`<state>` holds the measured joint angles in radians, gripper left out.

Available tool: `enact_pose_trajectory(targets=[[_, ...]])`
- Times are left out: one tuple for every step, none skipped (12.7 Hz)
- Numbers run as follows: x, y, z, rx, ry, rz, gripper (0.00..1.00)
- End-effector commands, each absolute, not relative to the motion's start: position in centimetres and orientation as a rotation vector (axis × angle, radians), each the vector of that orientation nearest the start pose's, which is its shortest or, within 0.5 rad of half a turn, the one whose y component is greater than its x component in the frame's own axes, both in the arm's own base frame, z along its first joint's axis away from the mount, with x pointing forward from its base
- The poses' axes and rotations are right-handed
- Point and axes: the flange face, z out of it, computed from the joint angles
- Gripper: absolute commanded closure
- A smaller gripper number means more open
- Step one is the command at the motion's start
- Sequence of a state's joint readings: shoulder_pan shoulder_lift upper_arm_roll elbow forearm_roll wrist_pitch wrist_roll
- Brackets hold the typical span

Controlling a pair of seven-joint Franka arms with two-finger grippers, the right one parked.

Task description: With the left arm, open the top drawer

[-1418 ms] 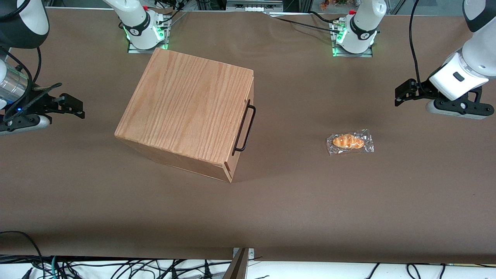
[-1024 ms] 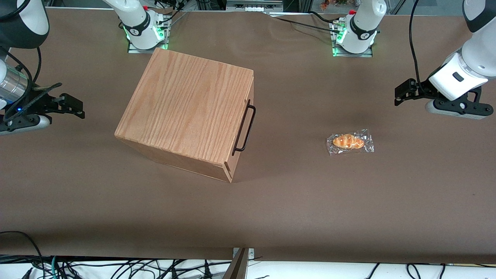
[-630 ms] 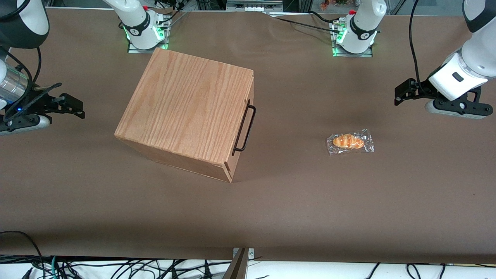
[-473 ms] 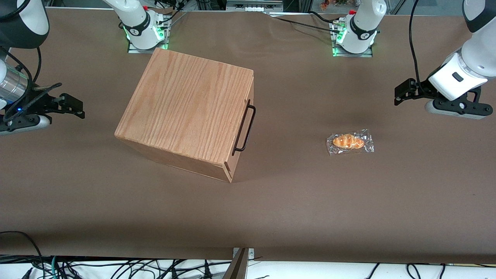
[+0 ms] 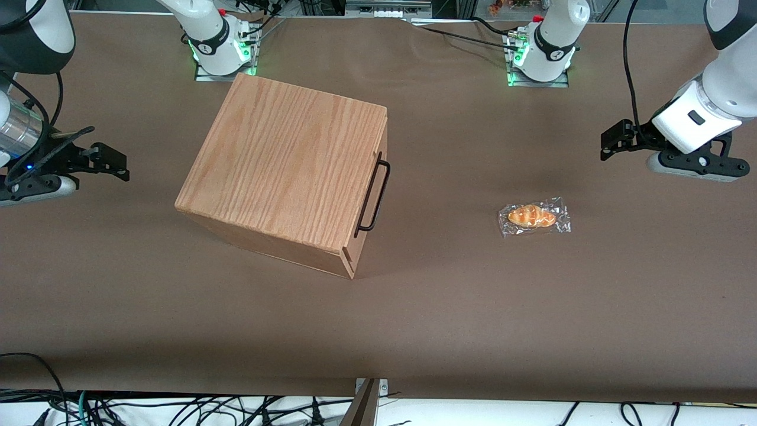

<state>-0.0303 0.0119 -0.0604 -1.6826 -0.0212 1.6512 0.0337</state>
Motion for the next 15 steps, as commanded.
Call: enact_pose_trajectory(targets=[[56.1,-5.5,57.6,-3.176,0.204,0.077,0.00],[56.1,-5.5,57.5,-3.176,0.204,0.080,0.00],[56.1,-5.6,57.5,-3.175,0.207,0.080,0.00],[56.1,-5.7,57.5,-3.175,0.209,0.082,0.00],[56.1,-5.7,57.5,-3.175,0.209,0.082,0.00],[56.1,-5.7,57.4,-3.174,0.207,0.085,0.00],[56.2,-5.8,57.2,-3.167,0.214,0.089,0.00],[56.3,-5.8,57.1,-3.166,0.214,0.091,0.00],[56.4,-5.8,56.7,-3.165,0.217,0.104,0.00],[56.7,-5.8,56.1,-3.172,0.213,0.121,0.00],[56.8,-6.0,55.9,-3.164,0.221,0.123,0.00],[57.2,-6.6,55.4,-3.173,0.234,0.134,0.00],[57.9,-7.2,54.6,-3.182,0.253,0.152,0.00],[57.9,-9.2,54.4,-3.194,0.319,0.155,0.00],[57.7,-11.2,54.6,-3.221,0.365,0.149,0.00]])
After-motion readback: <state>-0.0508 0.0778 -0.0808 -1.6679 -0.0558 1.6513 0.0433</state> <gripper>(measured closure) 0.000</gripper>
